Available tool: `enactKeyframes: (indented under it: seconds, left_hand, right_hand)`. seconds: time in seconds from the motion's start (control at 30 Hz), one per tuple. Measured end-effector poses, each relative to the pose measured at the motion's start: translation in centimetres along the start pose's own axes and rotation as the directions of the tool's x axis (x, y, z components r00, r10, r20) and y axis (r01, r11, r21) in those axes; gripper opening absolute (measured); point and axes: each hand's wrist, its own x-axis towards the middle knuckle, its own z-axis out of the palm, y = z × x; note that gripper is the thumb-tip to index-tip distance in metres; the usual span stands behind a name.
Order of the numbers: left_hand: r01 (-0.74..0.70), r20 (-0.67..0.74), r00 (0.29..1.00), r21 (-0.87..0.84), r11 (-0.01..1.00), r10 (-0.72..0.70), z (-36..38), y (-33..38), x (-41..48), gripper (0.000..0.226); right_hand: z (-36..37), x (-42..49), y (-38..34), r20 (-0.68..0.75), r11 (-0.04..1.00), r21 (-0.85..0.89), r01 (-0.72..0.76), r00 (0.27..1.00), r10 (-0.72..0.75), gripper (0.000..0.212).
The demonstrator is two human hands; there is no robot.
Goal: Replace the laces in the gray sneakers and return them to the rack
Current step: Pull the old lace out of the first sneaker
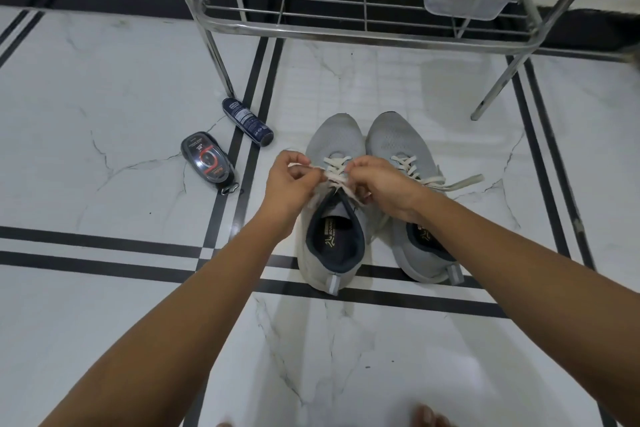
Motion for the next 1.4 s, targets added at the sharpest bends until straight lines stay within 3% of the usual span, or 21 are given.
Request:
enactKeyframes:
  seconds: [0.1, 0.2, 0.27, 0.3, 0.37, 0.4, 0.47, 0.53, 0.63, 0.7, 0.8, 0.87, 0.93, 1.0, 1.07, 1.1, 1.17, 1.27, 1.33, 1.37, 1.4]
  left_hand:
    - [0.002, -0.081, 0.997, -0.222, 0.975, -0.021, -0.4, 1.9, 0.3, 0.022]
    - [0.026, -0.187, 0.975, -0.453, 0.891, -0.123, -2.9, 2.2, 1.5, 0.007]
    - [0.103, -0.188, 0.96, -0.456, 0.884, -0.209, -4.0, 1.4, 1.7, 0.029]
    - [0.16, -0.181, 0.951, -0.401, 0.902, -0.249, -4.1, 0.9, 1.5, 0.048]
    - [0.246, -0.17, 0.95, -0.104, 0.964, -0.261, -3.3, 0.4, 0.4, 0.067]
    - [0.217, -0.14, 0.97, 0.121, 0.969, -0.2, -2.6, 0.1, -0.4, 0.066]
    - [0.042, -0.045, 0.999, 0.477, 0.878, -0.024, -1.4, -0.6, -1.9, 0.06]
    - [-0.092, 0.044, 0.996, 0.614, 0.784, 0.082, -0.6, -1.2, -2.5, 0.058]
    - [-0.16, 0.094, 0.987, 0.717, 0.678, 0.133, -0.1, -1.6, -2.9, 0.039]
    - [-0.197, 0.079, 0.976, 0.722, 0.663, 0.203, -0.2, -1.7, -2.9, 0.026]
    - [-0.177, -0.035, 0.965, 0.643, 0.745, 0.259, -1.2, -1.8, -3.1, 0.02]
    - [-0.127, -0.122, 0.965, 0.558, 0.82, 0.232, -2.0, -2.1, -2.8, 0.019]
    - [-0.091, -0.133, 0.975, 0.489, 0.868, 0.177, -2.5, -2.4, -2.4, 0.018]
    - [-0.086, -0.079, 0.988, 0.456, 0.886, 0.137, -2.5, -2.3, -2.2, 0.015]
    - [-0.112, -0.017, 0.991, 0.473, 0.874, 0.136, -2.3, -2.2, -2.4, 0.015]
    - [-0.128, 0.001, 0.989, 0.478, 0.869, 0.145, -2.3, -2.2, -2.4, 0.015]
    - [-0.152, 0.014, 0.986, 0.487, 0.86, 0.167, -2.2, -2.3, -2.5, 0.016]
    - [-0.169, 0.017, 0.983, 0.492, 0.854, 0.185, -2.0, -2.3, -2.6, 0.016]
    - [-0.149, -0.014, 0.984, 0.477, 0.866, 0.177, -2.0, -2.4, -2.5, 0.017]
    - [-0.131, -0.042, 0.985, 0.467, 0.874, 0.17, -2.1, -2.5, -2.4, 0.016]
    - [-0.11, -0.075, 0.984, 0.45, 0.886, 0.16, -2.3, -2.6, -2.4, 0.015]
  right_hand:
    - [-0.9, 0.4, -1.3, -0.02, 0.984, 0.169, 0.056, 0.998, -0.053, 0.021]
    - [-2.6, 1.1, -1.8, -0.243, 0.918, 0.396, 0.024, 0.967, 0.08, 0.021]
    - [-3.0, 1.2, -1.3, -0.363, 0.908, 0.42, -0.017, 0.913, 0.186, 0.013]
    - [-2.9, 1.2, -1.0, -0.383, 0.924, 0.379, -0.048, 0.901, 0.204, 0.007]
    - [-2.6, 1.0, -0.2, -0.36, 0.981, 0.152, -0.12, 0.918, 0.168, 0.036]
    - [-2.3, 0.6, -0.1, -0.339, 0.991, -0.023, -0.132, 0.933, 0.116, 0.046]
    - [-1.7, -0.4, -0.4, -0.278, 0.913, -0.391, -0.117, 0.96, 0.004, 0.046]
    - [-0.9, -1.4, -0.8, -0.156, 0.788, -0.61, -0.082, 0.988, -0.018, 0.041]
    - [0.7, -2.1, -0.3, -0.085, 0.716, -0.698, -0.003, 0.993, -0.079, 0.038]
    - [1.4, -1.9, 0.2, -0.1, 0.688, -0.724, 0.051, 0.979, -0.178, 0.034]
    - [0.8, -1.6, 1.2, -0.225, 0.749, -0.662, 0.024, 0.947, -0.229, 0.022]
    - [-0.2, -1.4, 1.7, -0.328, 0.866, -0.498, -0.052, 0.935, -0.133, 0.014]
    - [-0.5, -1.3, 1.7, -0.32, 0.878, -0.474, -0.071, 0.942, -0.096, 0.014]
    - [0.0, -1.3, 1.3, -0.225, 0.744, -0.667, -0.022, 0.959, -0.174, 0.017]
    - [1.3, -1.5, 0.6, -0.082, 0.36, -0.931, 0.061, 0.926, -0.368, 0.03]
    - [1.8, -1.5, 0.5, -0.001, 0.184, -0.979, 0.093, 0.89, -0.456, 0.036]
    - [2.4, -0.7, -0.2, 0.075, 0.013, -0.995, 0.094, 0.861, -0.503, 0.041]
    - [3.5, -0.1, -0.1, 0.191, -0.138, -0.98, 0.141, 0.843, -0.502, 0.029]
    - [3.4, -0.3, -0.1, 0.24, -0.168, -0.97, 0.175, 0.8, -0.55, 0.018]
    - [2.6, -0.2, 0.2, 0.223, -0.083, -0.973, 0.214, 0.794, -0.566, 0.014]
    - [1.7, -0.4, 0.2, 0.136, 0.093, -0.969, 0.228, 0.811, -0.569, 0.009]
